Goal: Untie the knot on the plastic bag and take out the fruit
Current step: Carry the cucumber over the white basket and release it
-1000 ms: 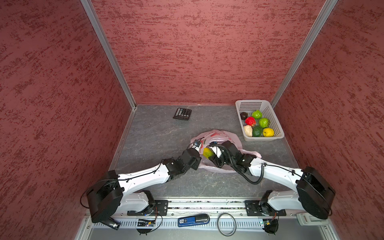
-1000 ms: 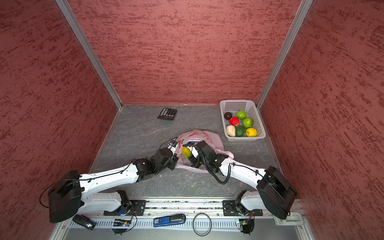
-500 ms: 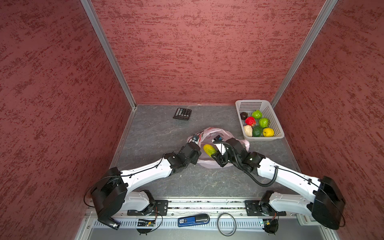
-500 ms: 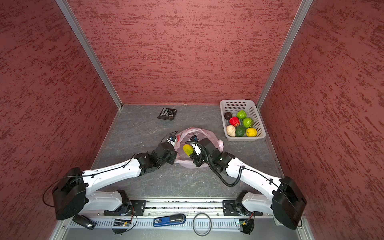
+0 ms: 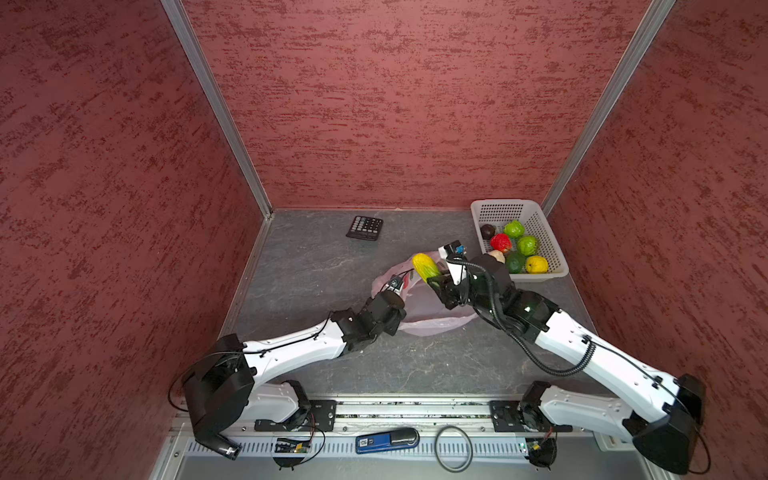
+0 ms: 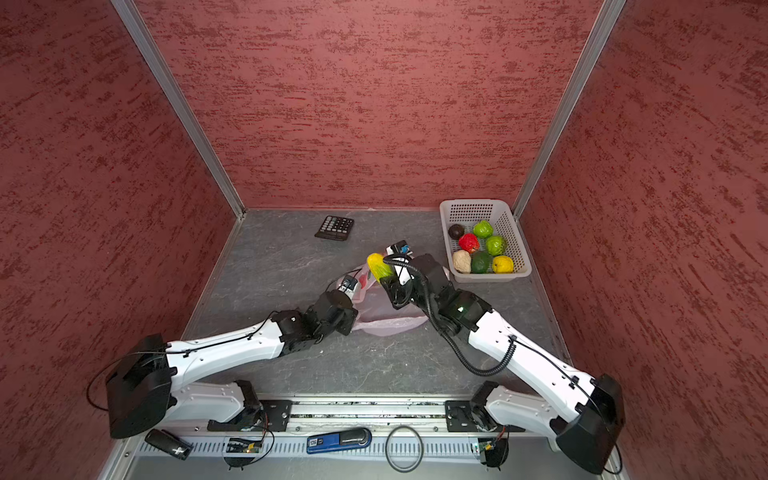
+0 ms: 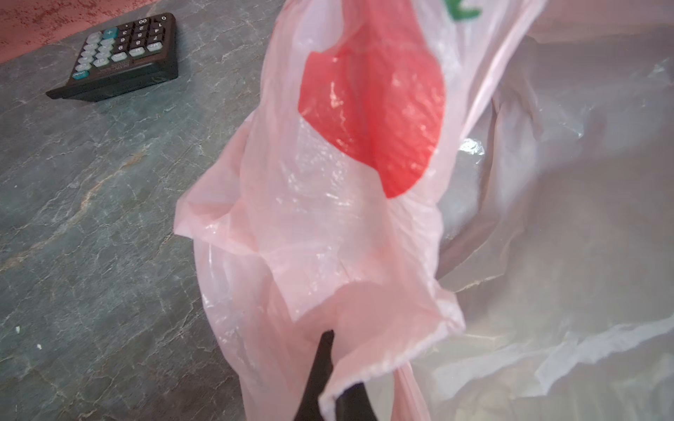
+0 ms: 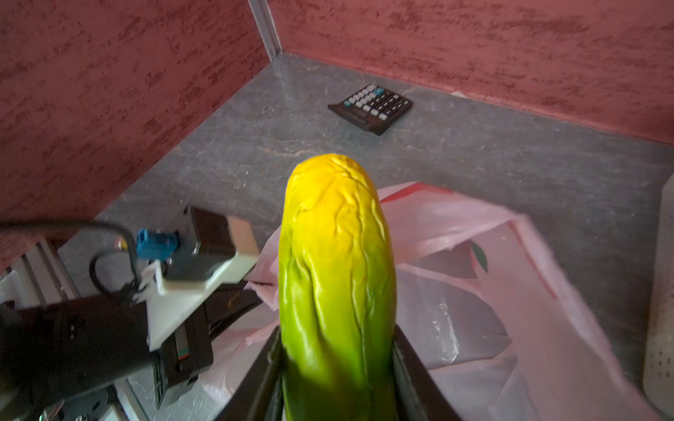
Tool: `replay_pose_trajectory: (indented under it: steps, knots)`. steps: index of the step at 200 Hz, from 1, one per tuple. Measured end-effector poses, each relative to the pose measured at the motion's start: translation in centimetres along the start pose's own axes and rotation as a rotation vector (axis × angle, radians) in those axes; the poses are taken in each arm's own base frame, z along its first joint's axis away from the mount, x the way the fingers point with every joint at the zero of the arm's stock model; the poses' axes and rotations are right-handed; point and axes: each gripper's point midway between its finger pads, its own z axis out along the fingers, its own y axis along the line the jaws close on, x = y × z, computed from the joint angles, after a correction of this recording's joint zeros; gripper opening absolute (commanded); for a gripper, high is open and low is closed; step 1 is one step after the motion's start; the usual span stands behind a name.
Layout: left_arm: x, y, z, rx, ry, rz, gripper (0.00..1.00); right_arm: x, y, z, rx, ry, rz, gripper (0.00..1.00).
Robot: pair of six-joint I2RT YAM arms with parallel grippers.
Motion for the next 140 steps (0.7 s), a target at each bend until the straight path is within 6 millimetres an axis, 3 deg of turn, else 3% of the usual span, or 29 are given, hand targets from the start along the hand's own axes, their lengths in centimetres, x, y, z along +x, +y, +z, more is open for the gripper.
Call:
replay_pose_trajectory:
  steps: [43, 73, 96, 140]
  knots:
    - [1.3, -0.2, 0.2, 0.003, 0.018, 0.014, 0.00, -5.7, -3.9, -1.9, 0.082, -0.113, 0.067, 0.00]
    - [1.1, -0.2, 0.2, 0.004, 0.011, 0.011, 0.00, -8.1, -6.9, -2.5, 0.139, -0.155, 0.103, 0.00]
    - [1.2, -0.1, 0.1, 0.004, 0.004, 0.008, 0.00, -8.4, -11.0, -2.2, 0.215, -0.154, 0.152, 0.00]
    - [2.0, 0.3, 0.0, -0.002, 0.006, 0.010, 0.00, -6.1, -22.1, -0.1, 0.406, -0.108, 0.293, 0.00]
